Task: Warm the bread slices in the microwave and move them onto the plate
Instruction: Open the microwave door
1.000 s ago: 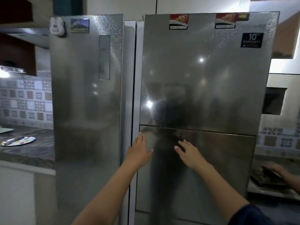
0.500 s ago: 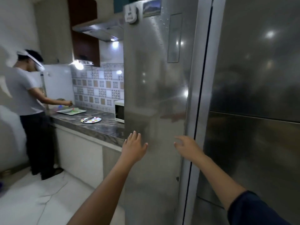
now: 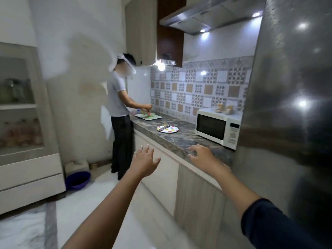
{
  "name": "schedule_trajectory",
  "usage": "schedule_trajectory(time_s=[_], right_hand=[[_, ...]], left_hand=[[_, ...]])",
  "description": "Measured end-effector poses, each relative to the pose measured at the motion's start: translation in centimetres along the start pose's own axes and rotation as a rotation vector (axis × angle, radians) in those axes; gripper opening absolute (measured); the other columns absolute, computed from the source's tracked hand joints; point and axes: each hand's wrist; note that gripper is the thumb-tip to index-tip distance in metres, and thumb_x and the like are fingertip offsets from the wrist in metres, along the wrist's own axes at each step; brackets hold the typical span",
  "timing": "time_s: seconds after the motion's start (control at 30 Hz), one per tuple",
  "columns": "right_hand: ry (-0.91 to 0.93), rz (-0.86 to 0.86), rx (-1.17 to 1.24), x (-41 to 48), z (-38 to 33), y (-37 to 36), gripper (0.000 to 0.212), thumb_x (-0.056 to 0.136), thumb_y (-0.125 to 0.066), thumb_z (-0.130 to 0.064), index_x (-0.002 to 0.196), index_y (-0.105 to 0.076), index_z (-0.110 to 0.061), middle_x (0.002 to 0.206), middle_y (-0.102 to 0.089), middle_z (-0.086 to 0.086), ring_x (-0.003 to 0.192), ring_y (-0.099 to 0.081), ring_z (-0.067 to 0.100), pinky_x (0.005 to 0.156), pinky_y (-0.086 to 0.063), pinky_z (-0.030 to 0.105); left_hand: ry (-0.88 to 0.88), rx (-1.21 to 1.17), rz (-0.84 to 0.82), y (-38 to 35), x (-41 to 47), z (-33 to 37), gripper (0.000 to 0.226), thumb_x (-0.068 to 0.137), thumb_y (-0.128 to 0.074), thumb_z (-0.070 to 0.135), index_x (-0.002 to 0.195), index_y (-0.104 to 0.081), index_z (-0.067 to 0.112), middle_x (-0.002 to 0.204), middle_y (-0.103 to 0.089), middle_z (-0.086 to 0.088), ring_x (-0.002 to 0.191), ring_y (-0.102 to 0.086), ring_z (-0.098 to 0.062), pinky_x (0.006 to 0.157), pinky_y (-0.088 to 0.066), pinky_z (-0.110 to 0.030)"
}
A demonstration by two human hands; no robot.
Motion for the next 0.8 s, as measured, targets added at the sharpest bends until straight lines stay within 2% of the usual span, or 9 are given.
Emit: schedule_trajectory(time_s=[0.3, 0.4, 0.53, 0.7, 0.8], right_hand=[[0.036, -0.114, 0.066, 18.3, 2.6, -10.6, 0.033, 0.089, -0.055, -0.018, 0.121, -0.06, -0.011, 0.13, -0.055, 0.005, 0.12, -0.05, 0.021, 0.097, -0.037, 0.026], [0.041, -0.12, 0.053, 26.8, 4.4, -11.6, 0.03, 0.088, -0.055, -0.018, 0.117, -0.062, -0.011, 0.124, -0.056, 0.006, 0.118, -0.051, 0.023, 0.095, -0.038, 0.028], [0.021, -0.073, 0.051, 37.4, 6.7, -11.5, 0.031, 0.088, -0.055, -0.017, 0.118, -0.063, -0.014, 0.128, -0.056, 0.008, 0.117, -0.052, 0.023, 0.092, -0.039, 0.026], [-0.038, -0.091, 0.013, 46.8, 10.8, -13.3, 0.042, 0.089, -0.055, -0.029, 0.128, -0.056, -0.016, 0.135, -0.053, 0.005, 0.122, -0.05, 0.021, 0.096, -0.04, 0.03], [-0.084, -0.157, -0.024, 51.1, 13.7, -14.8, 0.047, 0.089, -0.053, -0.026, 0.136, -0.047, -0.021, 0.142, -0.046, 0.004, 0.127, -0.045, 0.02, 0.098, -0.039, 0.029]], left_hand=[[0.115, -0.01, -0.072, -5.9, 14.9, -7.9, 0.064, 0.097, -0.034, 0.045, 0.149, -0.017, 0.012, 0.159, -0.008, -0.008, 0.146, -0.003, -0.029, 0.118, -0.008, -0.044], [0.128, -0.025, -0.062, -7.1, 22.7, -9.0, 0.063, 0.097, -0.034, 0.044, 0.149, -0.017, 0.011, 0.158, -0.009, -0.009, 0.146, -0.003, -0.03, 0.119, -0.008, -0.043], [0.127, -0.042, -0.04, -8.0, 33.4, -9.6, 0.062, 0.097, -0.034, 0.043, 0.148, -0.019, 0.01, 0.158, -0.01, -0.01, 0.146, -0.004, -0.03, 0.119, -0.009, -0.043], [0.062, -0.078, -0.051, -11.2, 44.8, -9.2, 0.064, 0.097, -0.036, 0.044, 0.148, -0.019, 0.01, 0.158, -0.011, -0.01, 0.146, -0.003, -0.027, 0.12, -0.007, -0.041], [0.03, -0.09, -0.099, -14.0, 51.5, -8.9, 0.065, 0.096, -0.036, 0.045, 0.148, -0.018, 0.01, 0.158, -0.009, -0.01, 0.146, -0.003, -0.027, 0.12, -0.007, -0.042]])
Point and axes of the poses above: each hand's wrist, its own x-axis towards the middle knuckle, its own y-axis out of the back of the hand, z = x × y
